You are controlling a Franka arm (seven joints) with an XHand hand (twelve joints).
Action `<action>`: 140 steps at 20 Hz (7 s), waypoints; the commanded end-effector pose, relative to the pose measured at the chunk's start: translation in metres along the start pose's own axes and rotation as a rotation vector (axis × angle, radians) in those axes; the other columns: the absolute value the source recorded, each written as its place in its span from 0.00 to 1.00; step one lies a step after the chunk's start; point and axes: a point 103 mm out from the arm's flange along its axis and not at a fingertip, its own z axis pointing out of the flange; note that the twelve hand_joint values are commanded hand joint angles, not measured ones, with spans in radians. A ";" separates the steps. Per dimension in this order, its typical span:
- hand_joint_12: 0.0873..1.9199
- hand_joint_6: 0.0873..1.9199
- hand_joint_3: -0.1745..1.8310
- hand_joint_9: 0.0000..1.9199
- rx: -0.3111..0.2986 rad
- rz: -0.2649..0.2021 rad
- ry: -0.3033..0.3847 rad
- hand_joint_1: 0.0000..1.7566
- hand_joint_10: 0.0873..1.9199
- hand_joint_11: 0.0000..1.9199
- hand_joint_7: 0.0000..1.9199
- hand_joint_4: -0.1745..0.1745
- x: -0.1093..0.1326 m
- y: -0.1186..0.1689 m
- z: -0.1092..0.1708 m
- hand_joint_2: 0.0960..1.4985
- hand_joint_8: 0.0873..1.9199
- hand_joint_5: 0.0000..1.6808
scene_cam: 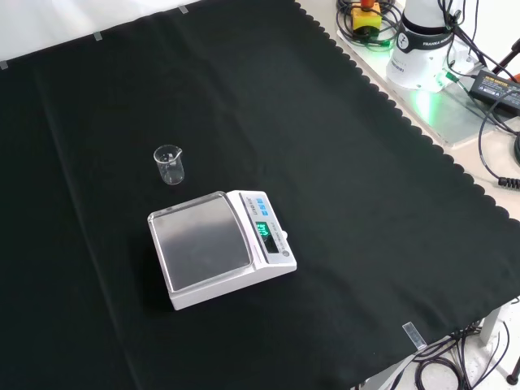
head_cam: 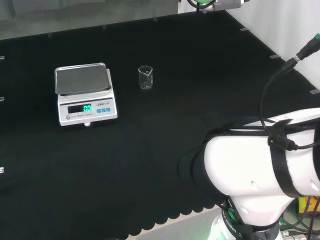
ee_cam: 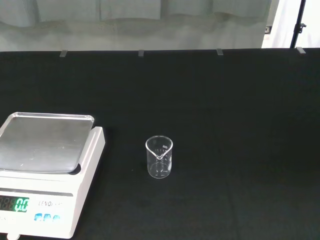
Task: Pick up the beaker.
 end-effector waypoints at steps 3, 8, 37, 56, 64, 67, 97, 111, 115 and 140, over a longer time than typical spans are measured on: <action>0.73 0.00 0.30 0.03 0.000 -0.063 -0.061 0.10 0.43 0.16 0.00 0.30 0.014 0.008 0.001 0.56 0.31 0.07; 0.74 0.00 0.26 0.03 -0.004 -0.069 -0.029 0.10 0.45 0.16 0.00 0.30 0.016 0.019 0.004 0.58 0.32 0.08; 0.74 0.00 0.23 0.08 0.128 -0.116 -0.086 0.18 0.45 0.16 0.05 0.29 0.025 0.197 0.114 0.57 0.35 0.18; 0.73 0.00 0.21 0.09 0.286 -0.182 -0.019 0.21 0.44 0.16 0.06 0.29 0.048 0.243 0.248 0.55 0.35 0.19; 0.73 0.00 0.21 0.10 0.330 -0.187 0.007 0.22 0.44 0.16 0.06 0.29 0.049 0.231 0.287 0.54 0.35 0.19; 0.73 0.00 0.21 0.10 0.346 -0.192 -0.007 0.22 0.44 0.16 0.06 0.29 0.052 0.231 0.298 0.54 0.35 0.19; 0.74 0.00 0.20 0.08 0.464 -0.123 -0.172 0.24 0.43 0.14 0.05 0.36 -0.006 0.294 0.349 0.52 0.34 0.19; 0.70 0.00 0.20 0.27 0.434 -0.126 -0.162 0.32 0.35 0.24 0.23 0.42 0.004 0.295 0.368 0.50 0.31 0.29; 0.69 0.00 0.20 0.31 0.429 -0.139 -0.162 0.34 0.33 0.26 0.27 0.44 0.011 0.300 0.370 0.50 0.29 0.31; 0.60 0.02 0.32 0.54 0.434 -0.143 -0.238 0.50 0.18 0.42 0.44 0.41 0.010 0.302 0.380 0.47 0.21 0.47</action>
